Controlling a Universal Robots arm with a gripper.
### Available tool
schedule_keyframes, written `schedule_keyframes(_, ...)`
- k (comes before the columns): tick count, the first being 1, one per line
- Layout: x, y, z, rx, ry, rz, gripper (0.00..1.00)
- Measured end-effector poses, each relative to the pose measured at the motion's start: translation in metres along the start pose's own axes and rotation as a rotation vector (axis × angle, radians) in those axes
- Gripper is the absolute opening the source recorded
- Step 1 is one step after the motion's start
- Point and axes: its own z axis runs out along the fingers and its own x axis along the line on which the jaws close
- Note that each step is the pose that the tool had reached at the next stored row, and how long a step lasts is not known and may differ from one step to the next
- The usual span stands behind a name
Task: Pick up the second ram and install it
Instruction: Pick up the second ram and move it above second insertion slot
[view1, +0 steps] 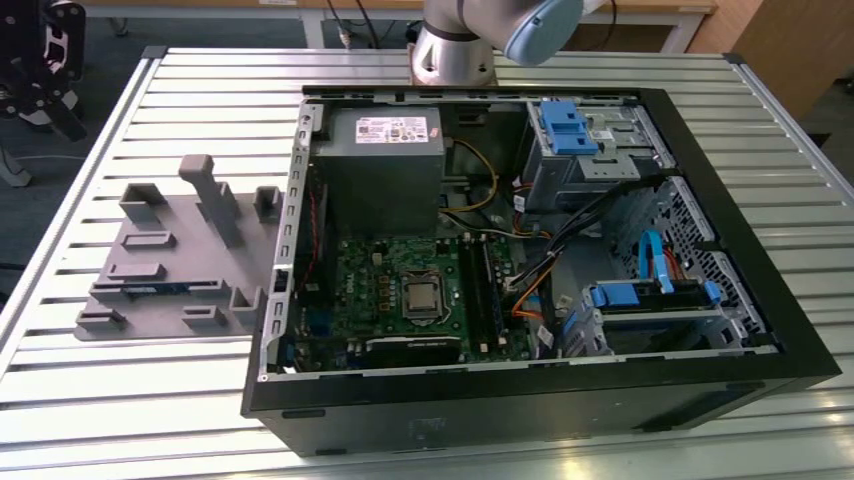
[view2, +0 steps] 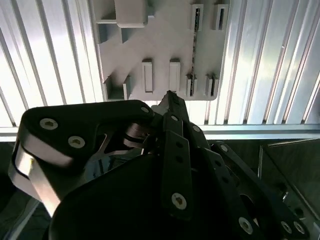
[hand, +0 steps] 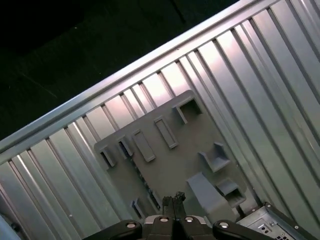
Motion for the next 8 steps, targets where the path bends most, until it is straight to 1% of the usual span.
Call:
schedule_keyframes(5, 0.0002, 0.0002, 0.0024, -0.0037, -0.0018, -0.079, 0.11)
schedule_keyframes(8, 0.0006, 0.0008, 0.0043, -0.0085, -0.0006, -0.107, 0.11)
